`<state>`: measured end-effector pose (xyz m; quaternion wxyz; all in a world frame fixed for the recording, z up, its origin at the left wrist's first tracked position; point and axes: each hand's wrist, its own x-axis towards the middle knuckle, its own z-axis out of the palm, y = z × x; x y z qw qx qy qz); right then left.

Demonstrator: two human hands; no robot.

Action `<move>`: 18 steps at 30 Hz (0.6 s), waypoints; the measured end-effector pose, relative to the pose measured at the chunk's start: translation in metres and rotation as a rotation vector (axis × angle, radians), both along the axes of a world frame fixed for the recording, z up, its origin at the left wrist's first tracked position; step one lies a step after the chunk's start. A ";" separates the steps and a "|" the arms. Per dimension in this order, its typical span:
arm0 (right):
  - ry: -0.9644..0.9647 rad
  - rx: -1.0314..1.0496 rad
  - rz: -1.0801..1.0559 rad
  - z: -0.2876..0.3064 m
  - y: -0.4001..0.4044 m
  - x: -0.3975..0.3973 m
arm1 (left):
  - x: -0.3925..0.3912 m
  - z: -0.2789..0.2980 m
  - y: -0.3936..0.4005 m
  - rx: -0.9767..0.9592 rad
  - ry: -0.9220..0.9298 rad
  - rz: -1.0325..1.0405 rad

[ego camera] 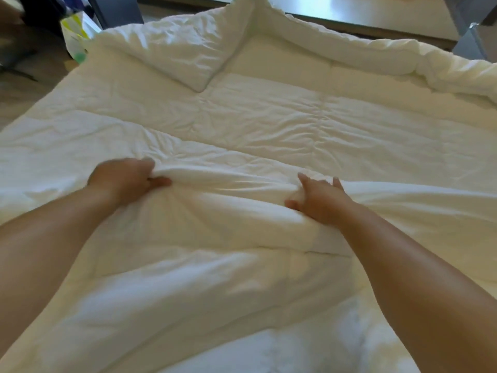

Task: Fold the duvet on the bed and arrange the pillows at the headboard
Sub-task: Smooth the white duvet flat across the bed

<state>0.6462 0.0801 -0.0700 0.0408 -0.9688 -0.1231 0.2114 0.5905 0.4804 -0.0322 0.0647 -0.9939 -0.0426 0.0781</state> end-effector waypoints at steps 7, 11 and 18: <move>-0.971 0.286 -0.076 0.059 -0.013 0.037 | 0.082 0.062 -0.011 0.052 -0.693 -0.224; -1.036 0.222 -0.259 0.071 -0.018 0.072 | 0.116 0.057 -0.041 0.000 -0.602 -0.042; -0.068 -0.014 -0.328 -0.039 -0.024 0.057 | 0.066 -0.105 -0.061 -0.117 0.185 0.056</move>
